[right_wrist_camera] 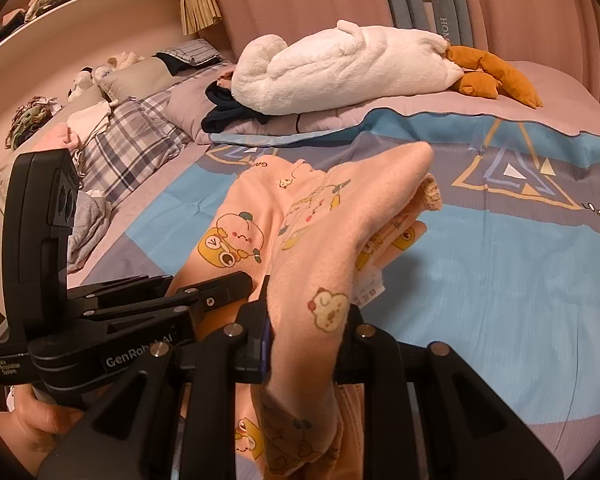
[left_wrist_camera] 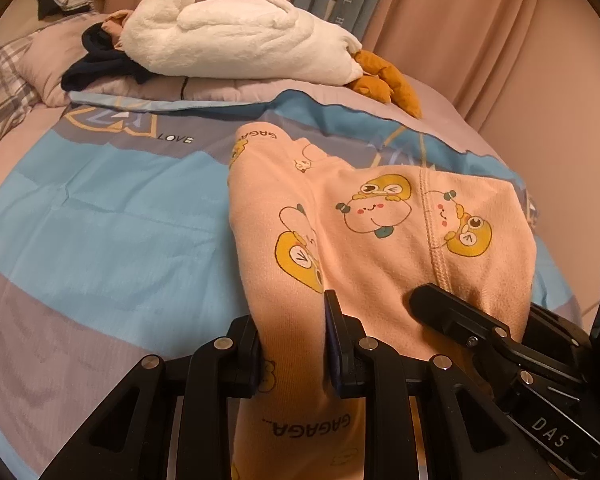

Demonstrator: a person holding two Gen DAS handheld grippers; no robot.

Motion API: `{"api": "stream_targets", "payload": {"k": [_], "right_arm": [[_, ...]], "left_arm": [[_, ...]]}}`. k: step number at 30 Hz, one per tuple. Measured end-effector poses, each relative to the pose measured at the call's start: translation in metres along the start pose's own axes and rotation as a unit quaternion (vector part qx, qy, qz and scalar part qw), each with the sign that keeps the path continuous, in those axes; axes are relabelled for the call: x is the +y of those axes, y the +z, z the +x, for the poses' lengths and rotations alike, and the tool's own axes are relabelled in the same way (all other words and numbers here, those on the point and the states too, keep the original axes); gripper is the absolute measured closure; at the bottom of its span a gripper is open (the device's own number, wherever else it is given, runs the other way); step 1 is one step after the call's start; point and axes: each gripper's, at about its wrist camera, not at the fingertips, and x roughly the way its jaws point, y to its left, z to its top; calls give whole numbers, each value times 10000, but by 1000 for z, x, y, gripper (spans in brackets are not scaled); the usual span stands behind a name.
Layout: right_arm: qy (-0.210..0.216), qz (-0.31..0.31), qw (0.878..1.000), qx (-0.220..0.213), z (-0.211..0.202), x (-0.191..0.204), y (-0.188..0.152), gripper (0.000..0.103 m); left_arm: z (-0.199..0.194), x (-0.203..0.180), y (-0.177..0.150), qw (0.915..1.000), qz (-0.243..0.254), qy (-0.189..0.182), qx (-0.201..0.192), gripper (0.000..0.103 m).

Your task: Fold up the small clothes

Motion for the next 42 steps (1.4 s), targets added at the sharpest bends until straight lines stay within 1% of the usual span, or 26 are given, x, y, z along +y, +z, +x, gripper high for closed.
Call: {"api": "stream_targets", "payload": {"k": [22,42], "right_arm": [[-283,133,9993,181,32,-26,2,81],[-359,176,9985,365,47,-32,-1,81]], "left_arm": [[44,-2,13,9994,149,5,309,79],[60,-1,12,9985,164,100,506,79]]}}
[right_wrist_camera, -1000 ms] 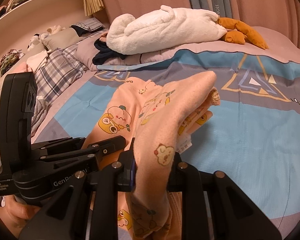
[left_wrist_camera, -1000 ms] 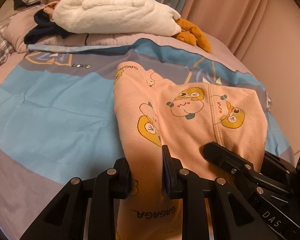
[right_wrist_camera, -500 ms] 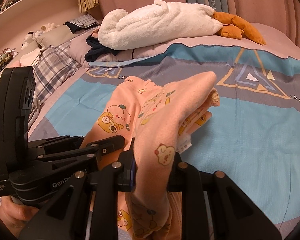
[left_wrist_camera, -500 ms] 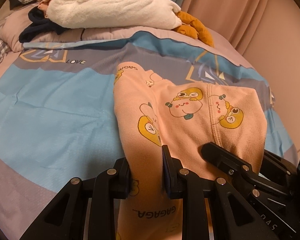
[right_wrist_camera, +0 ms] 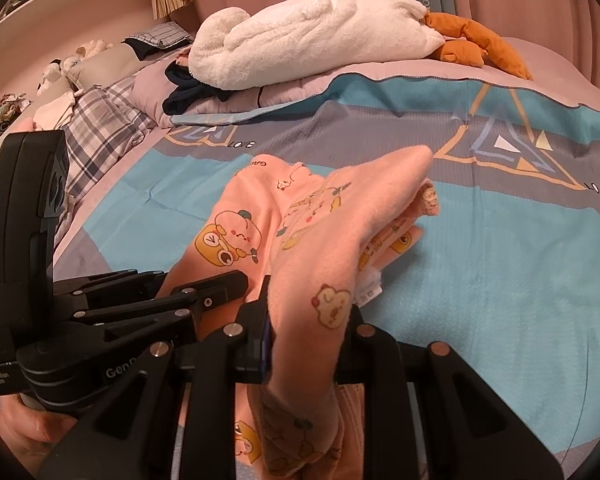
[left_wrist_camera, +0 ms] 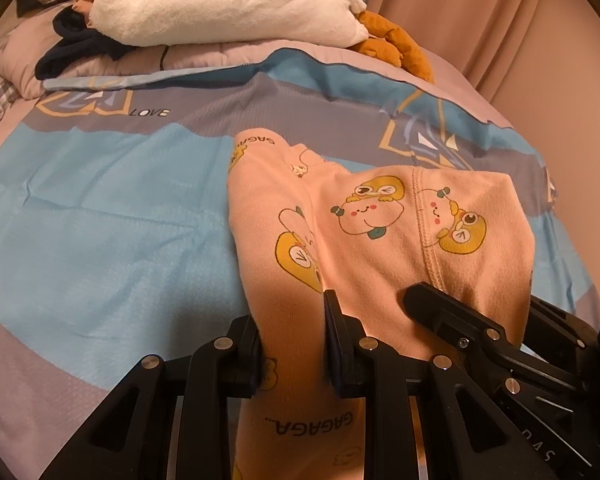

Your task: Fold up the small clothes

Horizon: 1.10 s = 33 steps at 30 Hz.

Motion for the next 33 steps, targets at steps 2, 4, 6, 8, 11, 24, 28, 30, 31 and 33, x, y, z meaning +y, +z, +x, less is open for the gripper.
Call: {"api": "stream_targets", "payload": {"k": [2,4,6,8,11,24,28,30,31,33], "right_arm": [[-1,5,10000,7,0,-1,0,80],[-5,15,10000,16,1,-1,0,80],[-12,21,10000,24,2,-1,-1,80],[-14,30,10000,34,2,-1,0,80],[-20,32,10000,48,4,-1,0,80],[-2,127,9999,115,9,-6,1,80],[-9,155,9998,132,10,-8,0,79],[-6,168,9998,140,10,-10,0,79],[-11,176,9997,143,11,-9,0,78],[-16,192,9997,153,11,-10,-1,78]], "left_arm": [[0,0,-1,10000,-3,4,5,79],[1,0,0,10000,10,15,15,79],[2,0,0,10000,14,20,20,79],[3,0,0,10000,19,30,29,79],[6,0,0,10000,13,43,44,79],[11,3,0,9999,16,97,115,79],[11,3,0,9999,24,113,121,79],[11,2,0,9999,25,112,119,79],[11,2,0,9999,28,113,123,79],[12,2,0,9998,26,118,126,79]]}}
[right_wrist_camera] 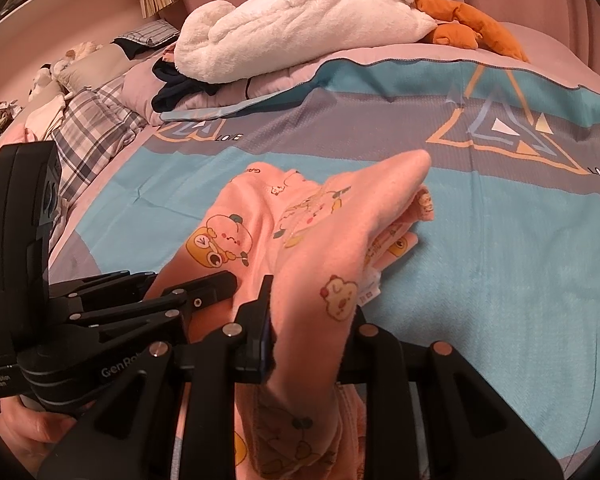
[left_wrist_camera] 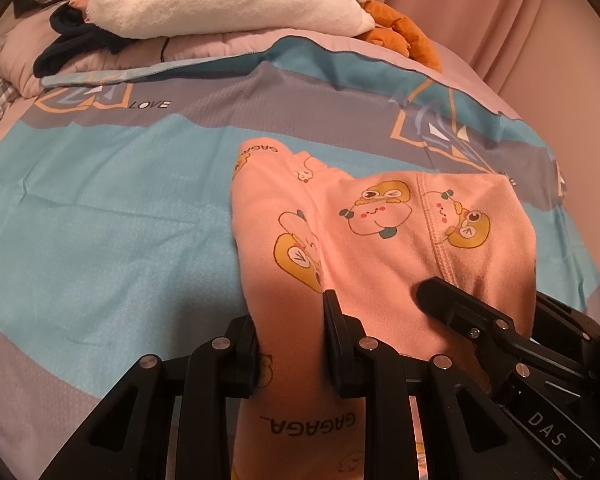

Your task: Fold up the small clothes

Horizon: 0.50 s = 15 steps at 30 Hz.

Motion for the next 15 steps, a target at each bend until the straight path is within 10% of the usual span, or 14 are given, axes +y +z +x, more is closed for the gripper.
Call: {"api": "stream_targets", "payload": {"k": [15], "right_arm": [[-52,217,9997,110,4,-14,-3,74]], "left_arm": [[2,2,1,10000,15,50,51,77]]}}
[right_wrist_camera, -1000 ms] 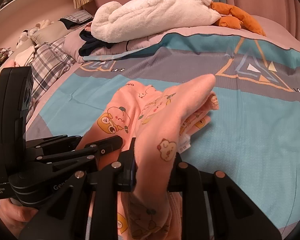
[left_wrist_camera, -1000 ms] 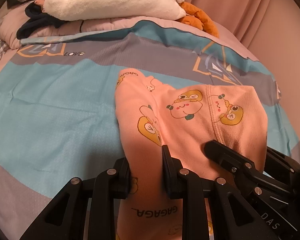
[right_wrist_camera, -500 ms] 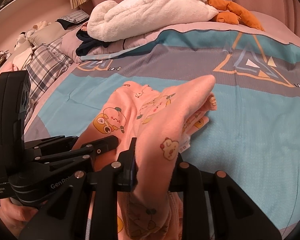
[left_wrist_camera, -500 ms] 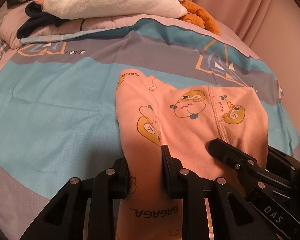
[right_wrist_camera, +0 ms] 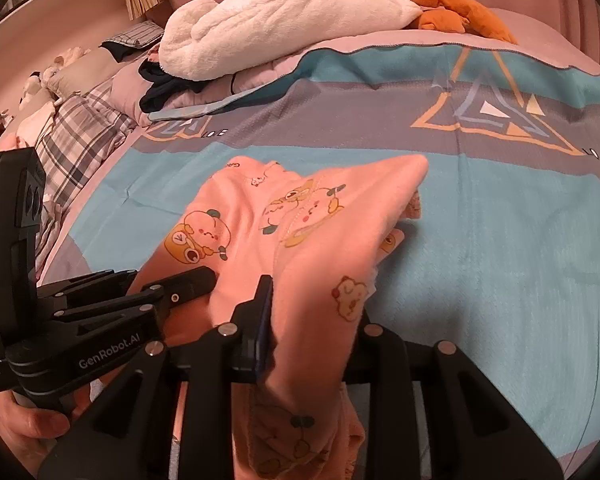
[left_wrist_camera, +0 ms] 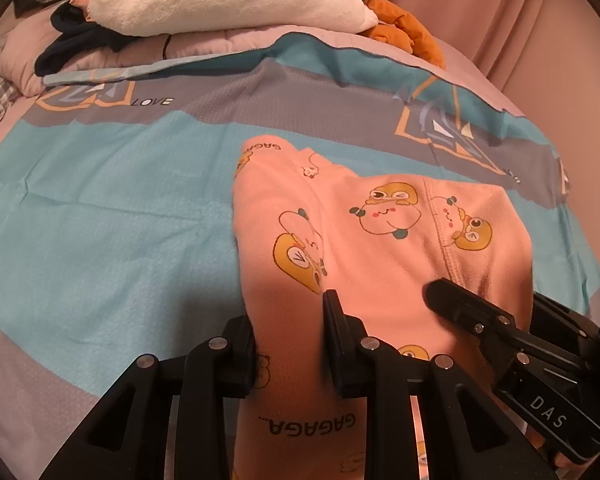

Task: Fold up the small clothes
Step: 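Lower the folded peach shirt onto the duvet with both grippers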

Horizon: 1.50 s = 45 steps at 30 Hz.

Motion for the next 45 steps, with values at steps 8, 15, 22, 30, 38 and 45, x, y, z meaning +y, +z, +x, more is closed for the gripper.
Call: {"api": "stream_targets", "payload": {"k": [8,15,22,30,38,45], "right_arm": [[-9,80,10000,14,0,-5,-2,73],[-54,126,9999,17,0,-7,-4,72],[-135,135,9998,16,-1,-8,-4,67],[-251,165,9996,-7,-3,-14,-4,58],[-283,204,9994,-15,-4,-15,-5,55],[-282,250,9993,-16,-6,-18,-6,53]], "left_arm": [[0,0,-1,10000,17,80,14,72],[0,0,-1,9999,28,156,20,67],[-1,0,-1,9996,58,267,19,61],[-2,4,-1,9991,58,411,17,48],[-3,5,-2,9988,68,475,9,43],[-6,7,-2,9987,69,514,-8,43]]}}
